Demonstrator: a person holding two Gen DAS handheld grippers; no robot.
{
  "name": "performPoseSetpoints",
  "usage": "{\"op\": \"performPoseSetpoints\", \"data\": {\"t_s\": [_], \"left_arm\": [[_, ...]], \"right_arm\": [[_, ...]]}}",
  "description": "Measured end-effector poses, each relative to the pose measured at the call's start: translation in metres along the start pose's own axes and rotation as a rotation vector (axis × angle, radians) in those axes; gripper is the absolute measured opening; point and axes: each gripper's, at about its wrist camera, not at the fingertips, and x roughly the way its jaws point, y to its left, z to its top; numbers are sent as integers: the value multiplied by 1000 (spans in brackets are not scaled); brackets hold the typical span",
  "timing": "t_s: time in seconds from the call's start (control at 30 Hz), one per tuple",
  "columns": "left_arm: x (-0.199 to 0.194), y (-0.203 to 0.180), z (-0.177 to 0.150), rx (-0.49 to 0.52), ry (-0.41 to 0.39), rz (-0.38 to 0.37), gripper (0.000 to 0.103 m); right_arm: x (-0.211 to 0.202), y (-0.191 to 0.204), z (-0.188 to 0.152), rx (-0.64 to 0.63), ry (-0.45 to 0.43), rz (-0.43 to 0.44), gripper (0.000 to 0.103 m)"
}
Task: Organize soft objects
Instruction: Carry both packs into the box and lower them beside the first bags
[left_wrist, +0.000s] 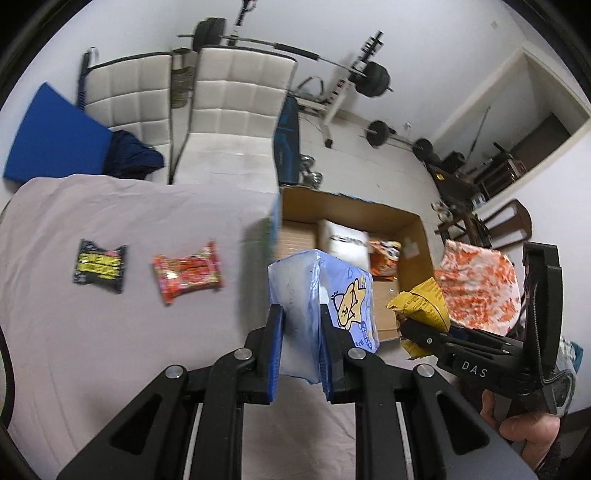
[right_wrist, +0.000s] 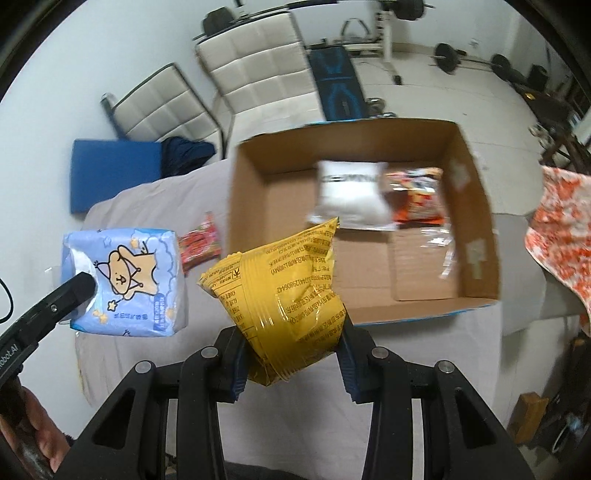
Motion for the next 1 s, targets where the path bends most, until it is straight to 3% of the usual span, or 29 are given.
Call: {"op": "performPoseSetpoints", "data": {"t_s": [0.27, 0.5, 0.83, 1.0], "left_arm": [[59, -48, 26, -6, 53, -20, 15], [122, -58, 41, -55, 132, -36, 15], [213, -65, 31, -122, 277, -48, 15], [241, -65, 19, -99, 339, -6, 17]], "right_arm": [[23, -82, 21, 60, 18, -86, 42], [69, -135, 38, 102, 78, -147, 42], [137, -164, 53, 90, 179, -202, 42], [158, -166, 61, 75, 216, -227, 42]]}}
